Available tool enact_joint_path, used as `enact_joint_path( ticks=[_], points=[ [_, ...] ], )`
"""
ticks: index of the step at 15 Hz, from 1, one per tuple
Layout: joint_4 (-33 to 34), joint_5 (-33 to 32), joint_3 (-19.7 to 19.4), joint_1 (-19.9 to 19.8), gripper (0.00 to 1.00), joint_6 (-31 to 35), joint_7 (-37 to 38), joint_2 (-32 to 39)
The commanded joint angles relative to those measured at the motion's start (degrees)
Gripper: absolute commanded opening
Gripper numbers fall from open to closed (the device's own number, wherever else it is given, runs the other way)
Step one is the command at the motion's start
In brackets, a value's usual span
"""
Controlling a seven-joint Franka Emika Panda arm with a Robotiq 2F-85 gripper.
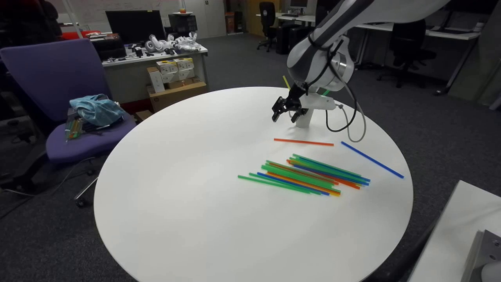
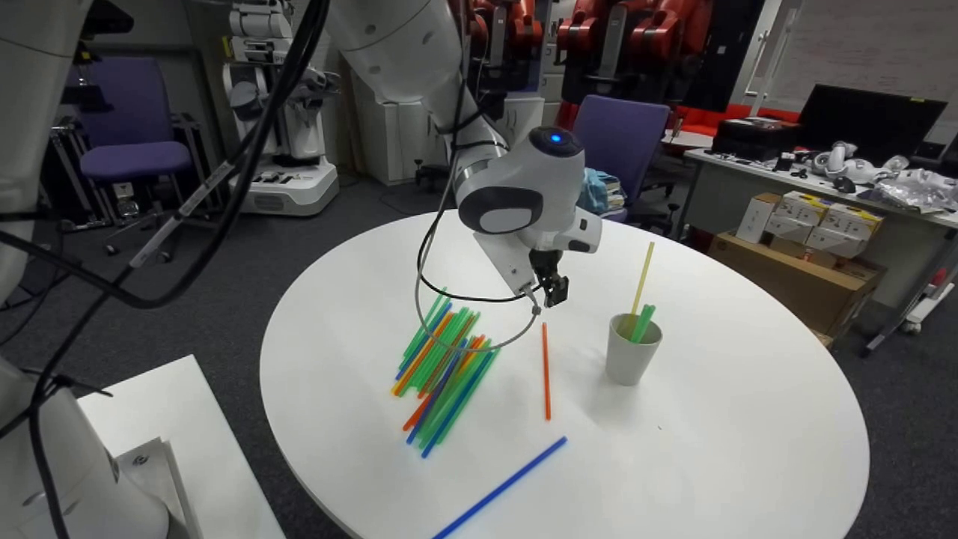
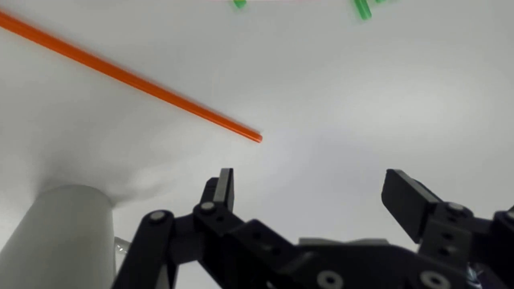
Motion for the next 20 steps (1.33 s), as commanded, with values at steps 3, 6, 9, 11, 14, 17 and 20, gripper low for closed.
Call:
enact_joint_path(
  ticks=[3, 6, 9, 11, 14, 17, 20],
  points=[
    [3.61, 9.43, 9.44, -7.72, 1.00, -0.91, -6.92, 0.63],
    [8.84, 12.56, 13.18, -12.75, 1.00, -9.51, -14.00, 1.71],
    [8.61, 13.40, 8.48, -8.97, 1.00, -12.61, -14.13, 0.17],
    [12.11, 13.91, 8.16, -10.94, 1.00, -17.85, -16.69, 0.51],
    [13.21, 14.01, 8.44, -11.67, 1.00, -18.40, -17.46, 1.58],
    [13.24, 12.57, 8.32, -10.65, 1.00, -17.30, -17.26, 1.57],
    [14.49, 4.56, 2.64, -4.21, 1.00, -11.90, -14.69, 0.83]
  ],
)
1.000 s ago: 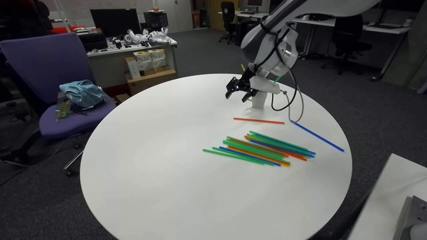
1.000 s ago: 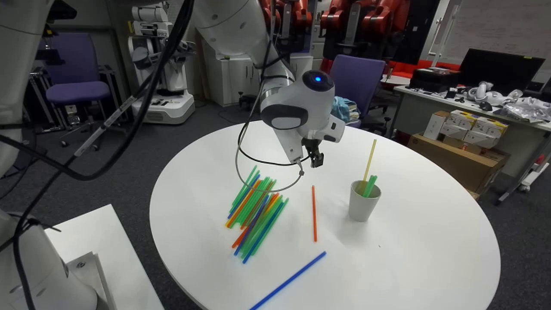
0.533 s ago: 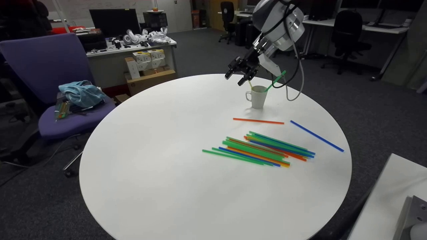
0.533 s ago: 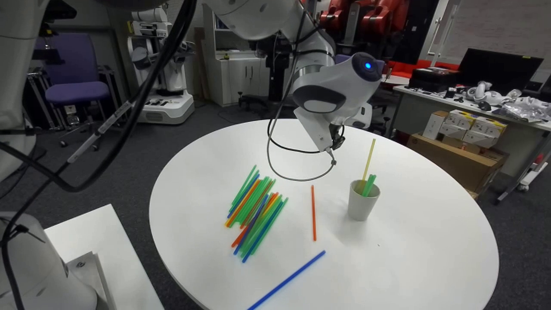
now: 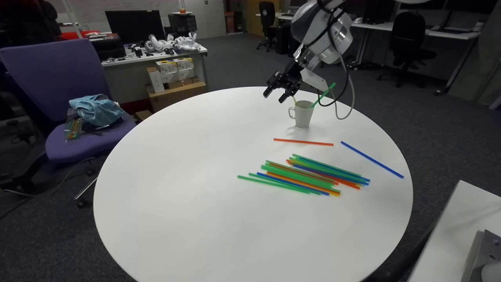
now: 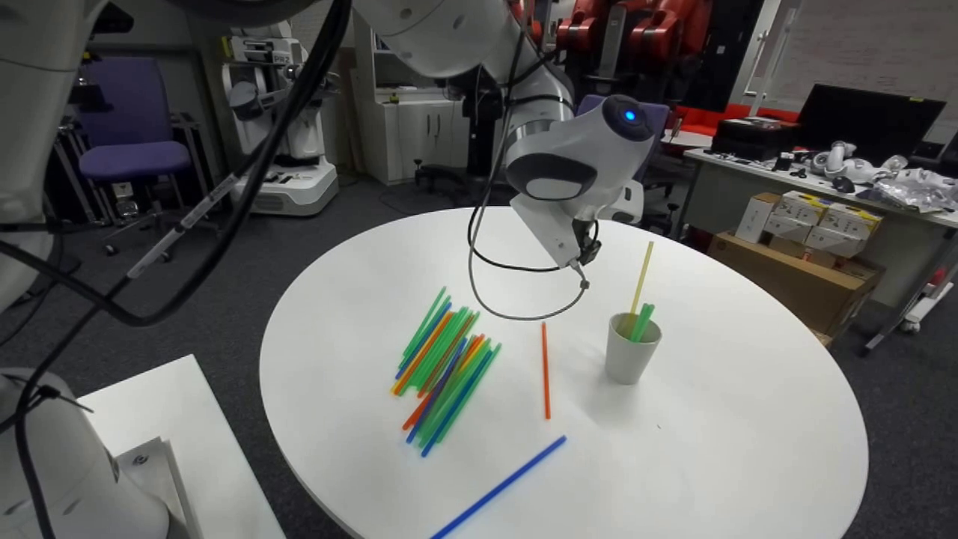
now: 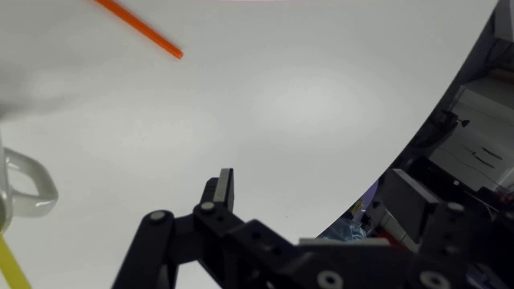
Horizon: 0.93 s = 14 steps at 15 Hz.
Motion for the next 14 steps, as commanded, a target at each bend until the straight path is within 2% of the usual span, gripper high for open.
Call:
enact_joint_path(
  ticks=[1, 4, 9, 14],
  points=[
    [2.03, -7.29, -6.94, 7.82, 1.00, 4.18, 2.40, -1.53],
    [3.96, -18.99, -10.57, 12.87, 1.00, 6.93, 7.45, -1.59],
    [8.44, -40.47, -18.93, 21.58, 1.00, 5.48, 17.28, 0.75],
    [16.12, -56.94, -25.79, 26.33, 1.00, 3.42, 20.18, 7.00]
  ],
)
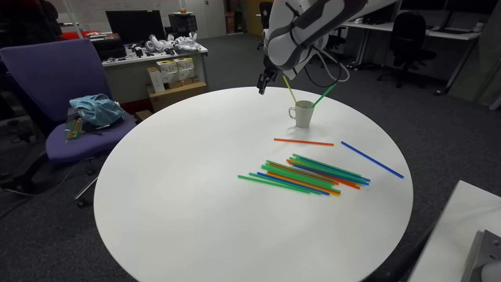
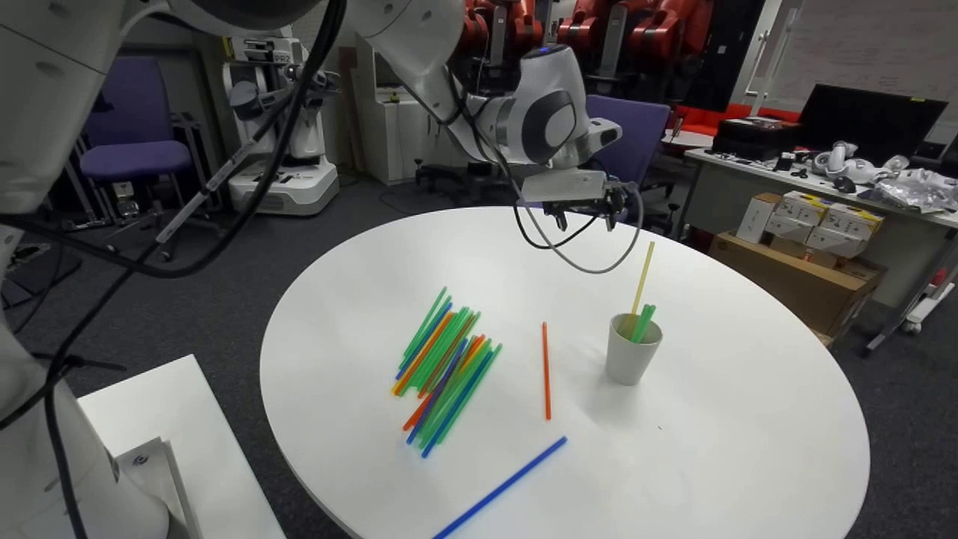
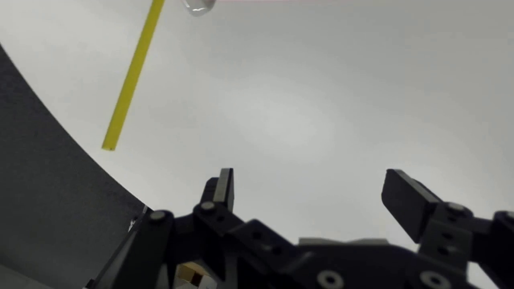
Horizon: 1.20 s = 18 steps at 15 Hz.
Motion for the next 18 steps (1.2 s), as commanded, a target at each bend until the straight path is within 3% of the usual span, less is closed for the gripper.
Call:
enact_joint_path(
  ticks=[1, 5, 9, 13, 18],
  points=[
    [8.21, -9.59, -4.84, 2.76, 1.00, -2.62, 0.64, 5.64],
    [14.19, -17.75, -7.23, 3.71, 1.00, -3.35, -2.16, 10.84],
    [18.63, -22.97, -7.18, 3.04, 1.00, -2.27, -8.09, 14.83],
    [21.54, -23.33, -3.48, 0.06, 1.00, -2.43, -21.26, 17.26],
    [23.98, -23.10, -3.31, -0.09, 1.00, -12.60, -35.47, 18.51]
  ],
)
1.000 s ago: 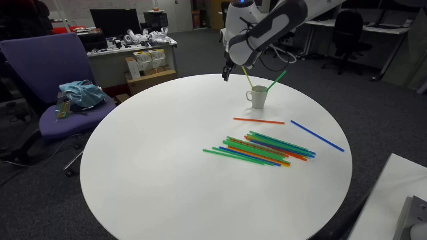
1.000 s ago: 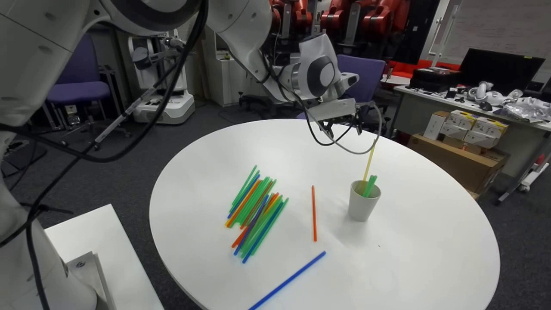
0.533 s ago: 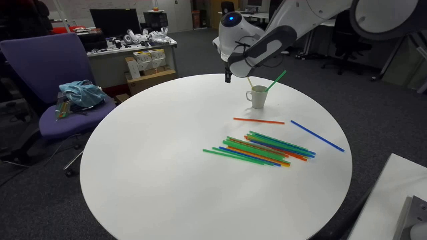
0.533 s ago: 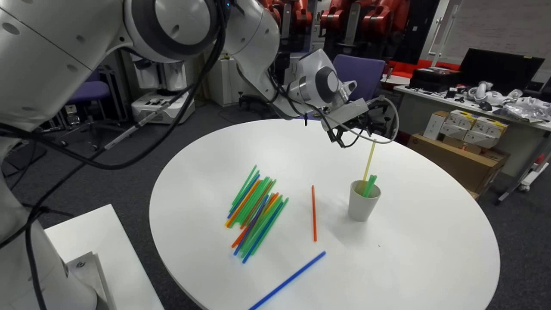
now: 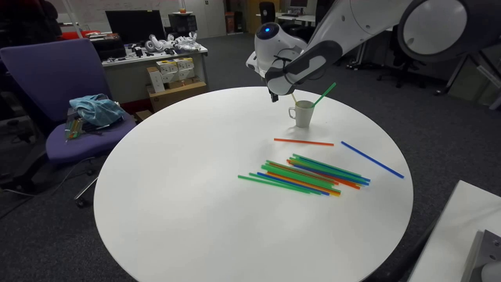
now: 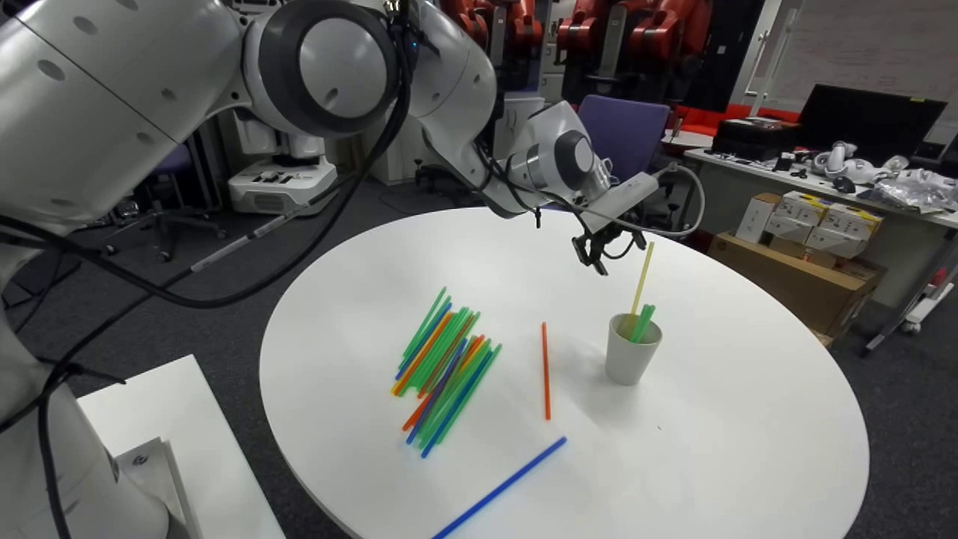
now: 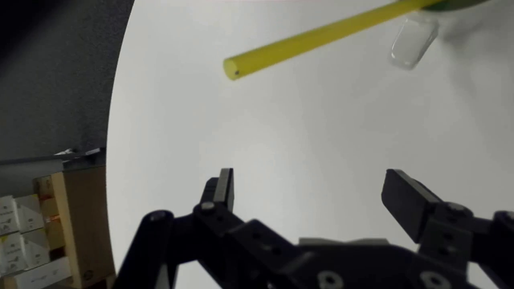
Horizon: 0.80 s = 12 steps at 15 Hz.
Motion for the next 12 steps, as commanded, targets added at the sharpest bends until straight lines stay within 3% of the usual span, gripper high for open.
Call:
enact_joint_path(
  ticks=[1, 7, 12],
  points=[
    [4.32, -1.51, 0.51, -0.69, 1.00, -7.82, -9.95, 1.42],
    [6.21, -3.20, -0.31, -0.31, 1.00, -14.96, -22.20, 1.77],
    [3.30, -5.17, -1.11, -1.18, 1.00, -14.19, -26.44, 0.45]
  ],
)
